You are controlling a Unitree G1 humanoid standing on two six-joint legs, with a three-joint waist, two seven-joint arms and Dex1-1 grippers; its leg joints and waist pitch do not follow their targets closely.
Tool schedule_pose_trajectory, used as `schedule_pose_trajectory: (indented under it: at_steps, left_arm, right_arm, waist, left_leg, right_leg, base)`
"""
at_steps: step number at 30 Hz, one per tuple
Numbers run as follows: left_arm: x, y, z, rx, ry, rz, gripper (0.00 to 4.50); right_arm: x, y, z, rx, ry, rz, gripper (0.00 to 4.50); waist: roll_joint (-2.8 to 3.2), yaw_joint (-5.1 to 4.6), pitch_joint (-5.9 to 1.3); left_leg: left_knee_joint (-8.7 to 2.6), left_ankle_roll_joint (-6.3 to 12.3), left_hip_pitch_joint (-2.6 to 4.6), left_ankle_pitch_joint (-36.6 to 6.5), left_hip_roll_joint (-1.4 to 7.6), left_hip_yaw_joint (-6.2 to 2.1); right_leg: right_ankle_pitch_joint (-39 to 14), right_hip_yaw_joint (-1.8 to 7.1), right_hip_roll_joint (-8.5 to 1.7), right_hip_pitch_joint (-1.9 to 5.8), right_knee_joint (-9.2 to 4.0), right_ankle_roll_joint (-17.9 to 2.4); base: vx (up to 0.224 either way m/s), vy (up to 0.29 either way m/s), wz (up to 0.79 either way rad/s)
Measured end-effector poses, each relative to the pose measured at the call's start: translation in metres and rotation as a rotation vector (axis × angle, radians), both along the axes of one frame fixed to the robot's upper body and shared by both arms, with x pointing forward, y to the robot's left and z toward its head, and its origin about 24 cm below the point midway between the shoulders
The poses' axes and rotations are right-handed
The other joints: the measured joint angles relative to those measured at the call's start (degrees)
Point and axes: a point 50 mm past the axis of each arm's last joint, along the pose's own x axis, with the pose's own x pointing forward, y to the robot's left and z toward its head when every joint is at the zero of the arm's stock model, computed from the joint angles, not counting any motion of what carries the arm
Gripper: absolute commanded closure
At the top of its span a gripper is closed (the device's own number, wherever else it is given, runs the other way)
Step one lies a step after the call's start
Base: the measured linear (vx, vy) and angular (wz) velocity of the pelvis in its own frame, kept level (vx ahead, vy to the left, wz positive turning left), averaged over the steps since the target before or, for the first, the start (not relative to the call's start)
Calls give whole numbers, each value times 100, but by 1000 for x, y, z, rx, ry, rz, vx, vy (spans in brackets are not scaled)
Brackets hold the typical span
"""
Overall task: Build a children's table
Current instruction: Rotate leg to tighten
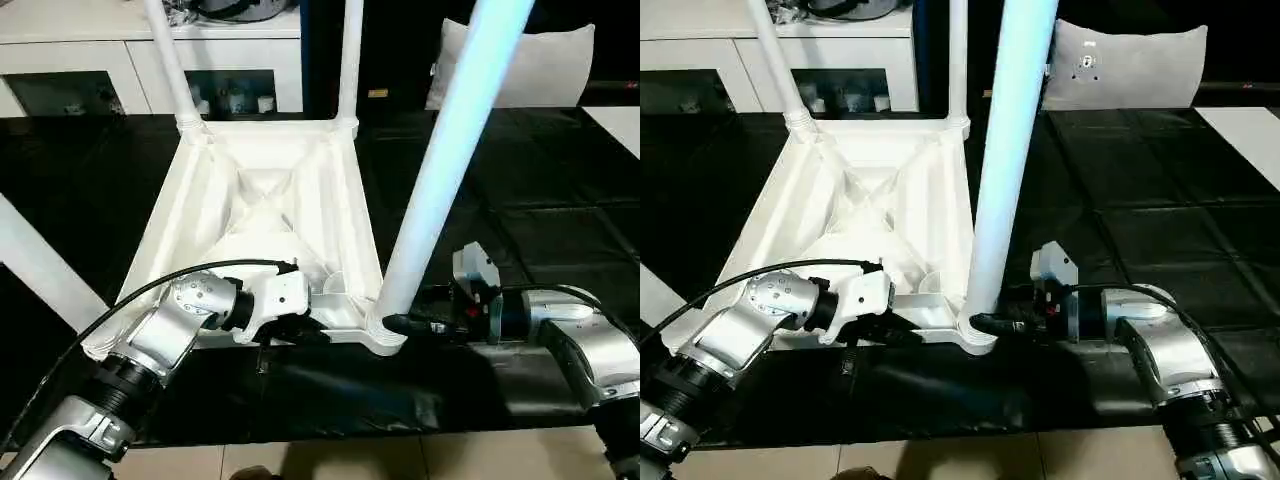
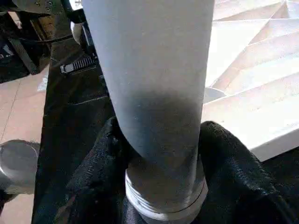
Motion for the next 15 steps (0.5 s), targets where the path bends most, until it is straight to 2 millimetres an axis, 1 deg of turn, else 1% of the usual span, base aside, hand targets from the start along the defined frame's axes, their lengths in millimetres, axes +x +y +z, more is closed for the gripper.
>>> schedule_pose_trajectory:
  at_steps: [4,7,9,10,11,12,15]
  left_arm:
    - [-1,1,-1,-6,20,17,450]
    - [-2,-2,-1,-6,28,37,450]
    - [-4,-2,-4,-8,52,91,450]
    - [-4,-3,-6,-7,63,124,450]
    - [-3,-3,-7,0,68,157,450]
    - [-1,-5,-10,4,72,210,450]
    - [2,-19,-13,-10,69,327,450]
  right_arm:
    - [-10,2,-6,55,48,-52,254]
    - [-15,6,-7,58,58,-91,255]
    - [-19,13,-10,57,57,-163,255]
    - [-19,18,-13,61,55,-215,255]
    - [-18,22,-15,63,57,-266,255]
    - [-15,28,-17,64,61,-347,255]
    - [-6,36,-21,59,49,-548,255]
  waist:
    - [9,42,-6]
    - [18,70,-13]
    - [17,77,-39]
    - [14,46,-46]
    - [12,-2,-47]
    - [9,-60,-46]
    - [6,-184,-53]
  left_leg:
    - [0,0,0,0,9,0]
    - [0,-14,7,8,14,1]
    - [-4,-23,28,13,24,1]
    - [-15,-33,37,16,24,2]
    - [-23,-47,72,25,25,5]
    - [-49,-105,122,13,25,20]
    - [-73,-135,156,31,25,22]
  right_leg:
    - [-5,-16,0,5,0,-8]
    - [-5,-20,0,14,1,-8]
    - [-5,-30,1,40,-1,-8]
    - [-5,-29,2,66,-2,-9]
    - [-2,-27,3,95,-2,-15]
    - [-8,-27,-6,121,-10,-4]
    - [-20,-54,-27,125,-36,16]
  base:
    - [0,0,0]
    - [0,0,0]
    - [0,0,0]
    - [0,0,0]
    - [0,0,0]
    - [-57,-7,-9]
    - [-60,2,-11]
